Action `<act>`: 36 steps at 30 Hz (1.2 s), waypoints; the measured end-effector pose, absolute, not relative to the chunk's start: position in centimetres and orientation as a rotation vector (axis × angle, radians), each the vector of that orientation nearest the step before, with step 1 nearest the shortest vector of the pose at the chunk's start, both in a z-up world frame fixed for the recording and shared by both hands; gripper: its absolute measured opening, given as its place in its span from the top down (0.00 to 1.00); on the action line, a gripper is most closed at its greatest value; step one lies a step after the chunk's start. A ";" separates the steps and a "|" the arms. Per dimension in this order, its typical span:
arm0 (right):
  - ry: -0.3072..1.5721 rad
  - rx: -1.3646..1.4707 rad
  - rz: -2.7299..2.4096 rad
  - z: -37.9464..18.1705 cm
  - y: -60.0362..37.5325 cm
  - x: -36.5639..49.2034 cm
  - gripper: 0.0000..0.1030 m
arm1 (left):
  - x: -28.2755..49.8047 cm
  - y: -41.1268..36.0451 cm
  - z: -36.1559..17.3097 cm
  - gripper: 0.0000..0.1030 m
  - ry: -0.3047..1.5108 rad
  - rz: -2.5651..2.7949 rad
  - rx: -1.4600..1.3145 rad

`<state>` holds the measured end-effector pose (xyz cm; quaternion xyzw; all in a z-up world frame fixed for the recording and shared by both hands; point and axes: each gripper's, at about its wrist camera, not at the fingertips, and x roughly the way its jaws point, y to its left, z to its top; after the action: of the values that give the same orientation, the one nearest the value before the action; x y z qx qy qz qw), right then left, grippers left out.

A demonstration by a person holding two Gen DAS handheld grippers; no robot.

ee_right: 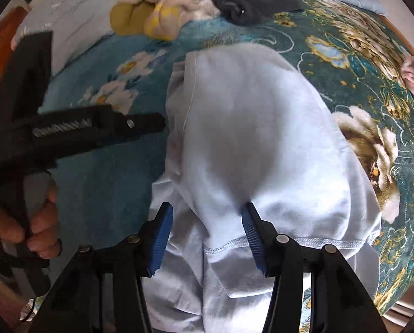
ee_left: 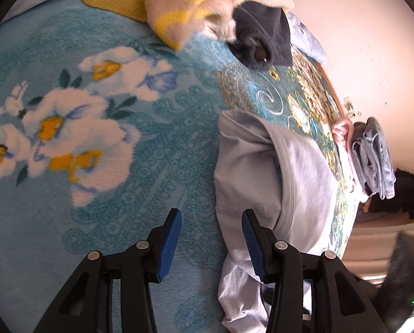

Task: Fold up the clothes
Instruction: 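Grasp the shirt hem with both grippers and lift it up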

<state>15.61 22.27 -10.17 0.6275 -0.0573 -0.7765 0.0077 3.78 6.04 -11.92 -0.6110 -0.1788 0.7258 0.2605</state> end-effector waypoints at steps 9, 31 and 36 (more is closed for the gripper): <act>-0.391 1.915 -2.708 -5.8 30.8 16.7 0.98 | 3.5 8.0 -12.3 0.52 -0.471 1.901 -1.638; -0.802 1.738 -3.197 1.4 46.0 22.8 0.98 | 8.0 18.7 -6.3 0.52 -0.130 1.686 -1.338; -0.837 1.692 -3.219 2.5 46.0 24.2 0.98 | 9.0 19.9 -6.3 0.52 -0.088 1.695 -1.347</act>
<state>24.16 46.05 2.49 0.4337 -0.2145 -0.8254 -0.2908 9.05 19.95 -6.33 -0.5493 -0.0358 0.6912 0.4682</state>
